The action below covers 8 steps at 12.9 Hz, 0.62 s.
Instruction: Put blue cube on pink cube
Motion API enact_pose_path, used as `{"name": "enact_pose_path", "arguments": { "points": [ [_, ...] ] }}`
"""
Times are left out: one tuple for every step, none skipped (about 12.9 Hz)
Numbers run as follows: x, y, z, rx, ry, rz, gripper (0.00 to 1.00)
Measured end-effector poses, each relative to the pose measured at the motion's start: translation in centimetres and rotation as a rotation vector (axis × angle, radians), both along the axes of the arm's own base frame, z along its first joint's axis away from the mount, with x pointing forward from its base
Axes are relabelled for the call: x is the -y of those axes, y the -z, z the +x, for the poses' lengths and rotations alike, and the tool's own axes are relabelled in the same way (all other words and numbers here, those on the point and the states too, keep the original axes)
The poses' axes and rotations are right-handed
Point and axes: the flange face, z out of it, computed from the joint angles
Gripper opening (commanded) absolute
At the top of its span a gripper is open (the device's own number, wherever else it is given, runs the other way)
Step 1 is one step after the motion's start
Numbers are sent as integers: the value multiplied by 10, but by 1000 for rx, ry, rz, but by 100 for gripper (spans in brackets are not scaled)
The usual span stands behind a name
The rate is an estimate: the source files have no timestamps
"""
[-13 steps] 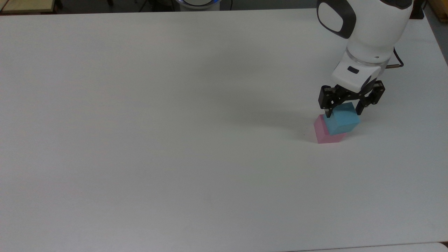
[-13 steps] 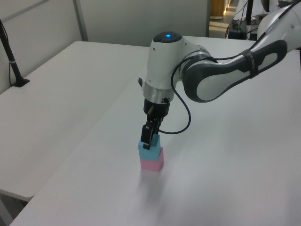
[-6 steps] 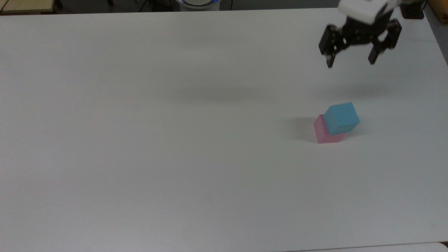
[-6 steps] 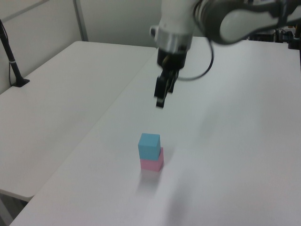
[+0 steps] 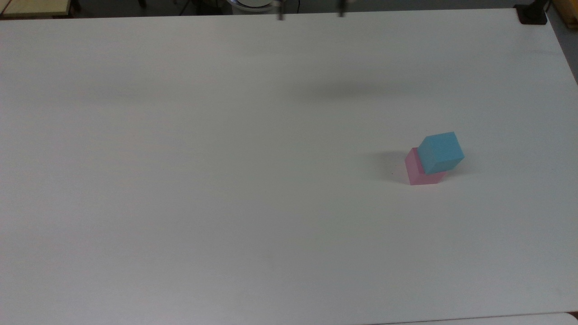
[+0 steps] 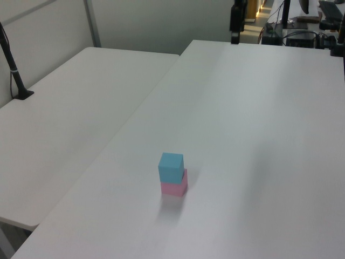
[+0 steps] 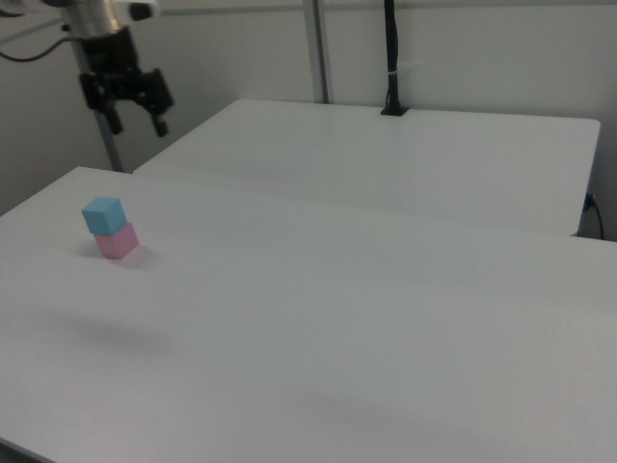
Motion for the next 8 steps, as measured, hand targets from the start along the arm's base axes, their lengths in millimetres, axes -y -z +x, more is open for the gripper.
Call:
{"name": "enact_pose_path", "arguments": {
  "points": [
    [33, -1, 0, -12, 6, -3, 100],
    [63, -2, -2, -19, 16, -4, 100],
    [90, -3, -7, -24, 30, -3, 100],
    [108, -3, -14, -30, 43, -1, 100],
    [118, -4, -22, -33, 53, 0, 100],
    [123, -3, -28, -31, 60, 1, 100],
    [125, -2, -34, -27, 63, 2, 100],
    [127, 1, -37, -29, 66, 3, 100]
  ]
}}
